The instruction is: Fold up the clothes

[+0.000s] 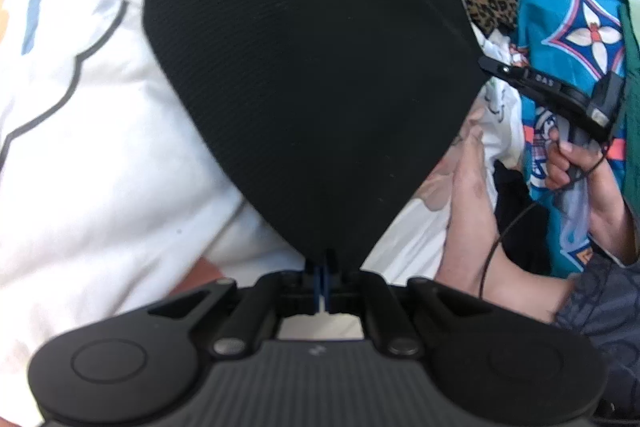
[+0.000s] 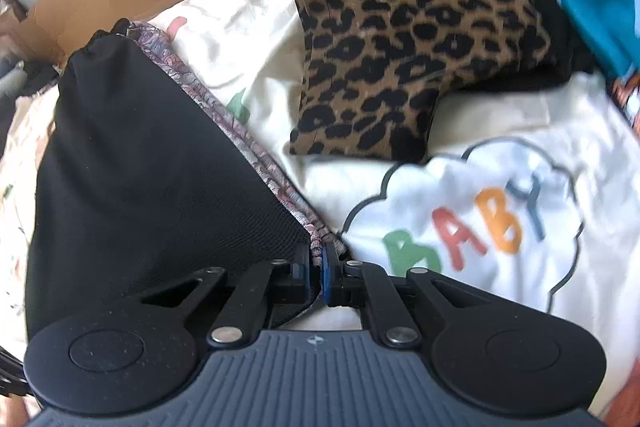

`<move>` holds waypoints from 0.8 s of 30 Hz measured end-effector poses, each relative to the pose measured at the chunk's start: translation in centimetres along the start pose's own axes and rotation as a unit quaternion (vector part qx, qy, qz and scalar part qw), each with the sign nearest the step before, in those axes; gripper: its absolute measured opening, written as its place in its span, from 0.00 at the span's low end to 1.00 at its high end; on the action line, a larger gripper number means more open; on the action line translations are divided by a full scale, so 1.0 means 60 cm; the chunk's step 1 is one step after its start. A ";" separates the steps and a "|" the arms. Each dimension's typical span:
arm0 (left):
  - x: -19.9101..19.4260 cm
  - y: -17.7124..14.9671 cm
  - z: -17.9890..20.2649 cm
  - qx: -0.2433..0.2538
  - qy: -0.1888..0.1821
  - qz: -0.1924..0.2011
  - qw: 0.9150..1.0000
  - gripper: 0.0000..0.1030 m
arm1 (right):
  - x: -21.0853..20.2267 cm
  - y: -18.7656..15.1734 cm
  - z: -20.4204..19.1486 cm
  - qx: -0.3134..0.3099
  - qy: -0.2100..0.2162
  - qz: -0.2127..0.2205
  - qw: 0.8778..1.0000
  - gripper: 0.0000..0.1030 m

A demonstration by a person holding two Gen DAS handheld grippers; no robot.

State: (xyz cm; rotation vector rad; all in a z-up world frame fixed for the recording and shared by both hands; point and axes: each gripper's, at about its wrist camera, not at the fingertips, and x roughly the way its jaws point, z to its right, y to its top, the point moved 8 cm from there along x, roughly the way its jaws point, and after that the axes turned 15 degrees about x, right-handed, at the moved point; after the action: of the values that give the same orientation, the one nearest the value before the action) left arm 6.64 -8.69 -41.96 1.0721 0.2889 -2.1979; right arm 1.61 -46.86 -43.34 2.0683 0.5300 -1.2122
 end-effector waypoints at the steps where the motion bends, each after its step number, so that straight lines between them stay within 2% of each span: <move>1: 0.000 0.001 0.003 0.000 -0.004 0.002 1.000 0.02 | -0.001 0.002 0.001 0.001 -0.001 0.001 1.000 0.03; 11: 0.017 0.006 0.000 0.006 0.010 -0.007 1.000 0.03 | 0.017 0.000 0.016 0.004 -0.023 -0.009 1.000 0.03; 15: -0.003 0.017 -0.003 0.031 0.038 -0.032 0.998 0.21 | 0.010 0.000 0.010 -0.006 -0.027 -0.011 1.000 0.05; 19: -0.051 0.039 -0.009 0.042 0.061 -0.042 0.996 0.31 | -0.016 0.010 -0.001 -0.009 -0.020 0.016 1.000 0.18; 24: -0.102 0.085 -0.015 0.034 0.098 -0.031 0.994 0.31 | -0.033 0.021 -0.013 0.010 0.010 0.040 0.999 0.19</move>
State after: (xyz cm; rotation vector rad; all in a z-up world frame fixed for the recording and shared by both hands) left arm 13.19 -9.25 -37.40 1.3373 0.3402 -2.1723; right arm 1.91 -47.18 -40.92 2.0997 0.4425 -1.1557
